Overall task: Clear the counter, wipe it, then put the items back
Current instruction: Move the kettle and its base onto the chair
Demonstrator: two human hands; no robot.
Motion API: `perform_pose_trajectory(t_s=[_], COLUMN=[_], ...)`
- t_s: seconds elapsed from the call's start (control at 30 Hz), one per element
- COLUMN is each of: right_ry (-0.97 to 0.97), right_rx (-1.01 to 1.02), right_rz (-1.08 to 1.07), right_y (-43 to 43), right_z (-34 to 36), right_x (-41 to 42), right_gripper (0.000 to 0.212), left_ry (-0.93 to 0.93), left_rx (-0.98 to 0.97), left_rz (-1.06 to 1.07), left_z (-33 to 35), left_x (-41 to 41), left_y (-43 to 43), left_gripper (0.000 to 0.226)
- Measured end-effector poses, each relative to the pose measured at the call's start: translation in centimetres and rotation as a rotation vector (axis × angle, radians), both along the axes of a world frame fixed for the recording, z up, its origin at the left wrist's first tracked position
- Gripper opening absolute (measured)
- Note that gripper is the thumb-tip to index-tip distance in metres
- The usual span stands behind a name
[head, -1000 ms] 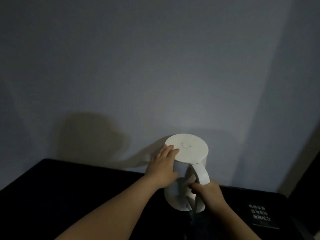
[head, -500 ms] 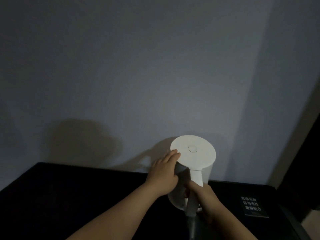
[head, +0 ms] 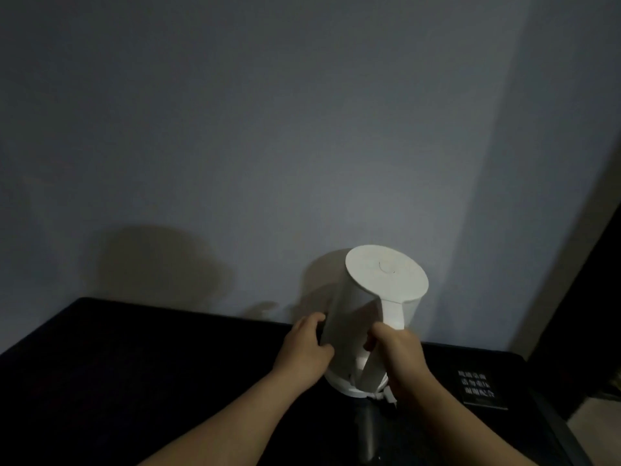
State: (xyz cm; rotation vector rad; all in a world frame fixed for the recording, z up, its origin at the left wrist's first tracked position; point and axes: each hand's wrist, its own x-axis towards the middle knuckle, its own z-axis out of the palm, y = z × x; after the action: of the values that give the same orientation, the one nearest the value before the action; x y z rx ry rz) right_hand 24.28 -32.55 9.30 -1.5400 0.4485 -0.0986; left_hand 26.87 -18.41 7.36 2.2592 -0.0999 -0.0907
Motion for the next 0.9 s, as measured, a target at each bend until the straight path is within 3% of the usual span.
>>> perform_pose_trajectory(t_s=[0.33,0.6,0.9], right_ry=[-0.070,-0.013,-0.003], right_rx=[-0.128,-0.159,-0.145], right_rz=[-0.097,-0.195,-0.138], right_y=[-5.3,-10.0,-12.1], right_z=[2.2,0.4,-1.3], right_x=[-2.4,-4.1,-2.9], right_gripper=[0.019,0.027,0.021], left_ry=[0.118,0.164,0.191], left_rx=[-0.013,0.117,0.240], left_rz=[0.016,-0.108,-0.182], left_z=[-4.0,-6.0,-8.9], left_x=[-1.2,-1.4,-1.1], left_y=[-3.3,-6.8,-8.9], left_gripper=[0.040,0.044,0.043])
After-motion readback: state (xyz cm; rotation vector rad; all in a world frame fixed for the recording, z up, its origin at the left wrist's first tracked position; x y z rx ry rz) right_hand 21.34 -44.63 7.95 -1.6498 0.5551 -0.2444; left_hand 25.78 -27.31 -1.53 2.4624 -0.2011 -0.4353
